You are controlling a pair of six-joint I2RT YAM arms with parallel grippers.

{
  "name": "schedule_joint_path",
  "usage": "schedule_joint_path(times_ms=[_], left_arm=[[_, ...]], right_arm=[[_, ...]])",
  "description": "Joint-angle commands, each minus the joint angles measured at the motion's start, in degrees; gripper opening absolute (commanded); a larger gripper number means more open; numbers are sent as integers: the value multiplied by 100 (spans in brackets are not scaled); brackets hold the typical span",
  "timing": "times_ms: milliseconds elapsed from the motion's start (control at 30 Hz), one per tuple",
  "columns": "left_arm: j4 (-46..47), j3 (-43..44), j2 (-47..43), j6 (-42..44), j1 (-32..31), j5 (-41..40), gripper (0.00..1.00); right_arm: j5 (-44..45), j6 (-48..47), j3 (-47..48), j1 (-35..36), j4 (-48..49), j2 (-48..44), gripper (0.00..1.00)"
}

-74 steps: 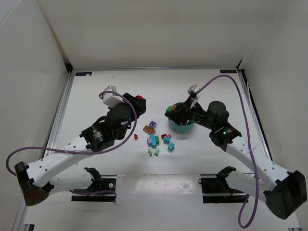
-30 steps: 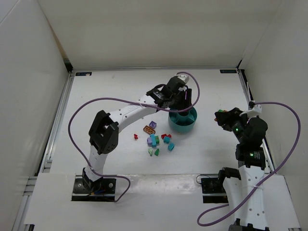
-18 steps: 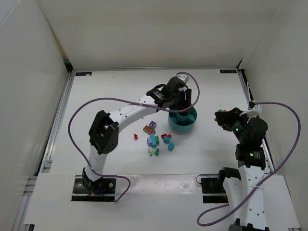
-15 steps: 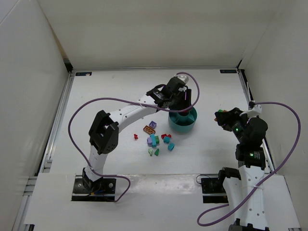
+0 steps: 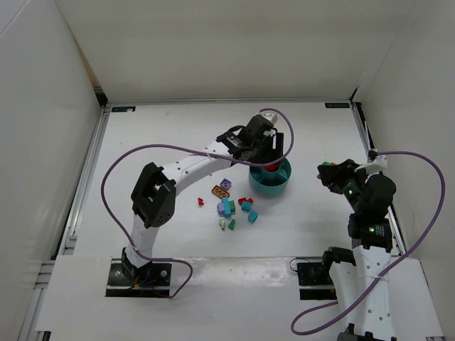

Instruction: Sort the legos into containers by color

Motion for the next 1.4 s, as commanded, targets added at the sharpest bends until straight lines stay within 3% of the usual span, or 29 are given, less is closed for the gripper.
schedule_joint_path(times_ms=[0, 67, 167, 467, 500, 533, 700, 900, 1100, 1200, 1300, 1367], left_arm=[[49, -87, -227, -19, -8, -29, 82], [23, -52, -235, -36, -25, -21, 82], [5, -95, -306, -28, -8, -21, 70], [-65, 124, -236, 175, -34, -21, 62], [-83, 107, -253, 148, -25, -21, 53], [-109, 89, -245, 139, -43, -38, 50], [-30, -166, -464, 78, -34, -179, 50], [14, -341, -930, 218, -17, -284, 63], [523, -1193, -2053, 763, 62, 286, 72], [927, -1738, -2554, 1122, 133, 980, 74], [1977, -2414, -2977, 1491, 124, 2190, 80], [2193, -2714, -3135, 1581, 124, 2771, 85]], right_arm=[[-2, -37, 17, 3, 210, -45, 0], [-1, -19, 26, 12, 218, -54, 0], [7, -46, 17, 30, 218, -63, 0], [42, -54, 17, 21, 201, -36, 0], [51, -54, 17, 21, 192, -36, 0], [43, -54, 17, 21, 192, -28, 0], [8, -46, -9, 30, 236, -54, 0], [-125, -90, 25, 91, 367, -19, 0], [-1828, -257, 175, 485, 1053, 622, 0], [-1716, -91, 359, 1101, 1263, 1026, 0], [-1522, 138, 517, 1734, 1904, 1360, 0], [-1409, 288, 684, 2224, 2037, 1685, 0]])
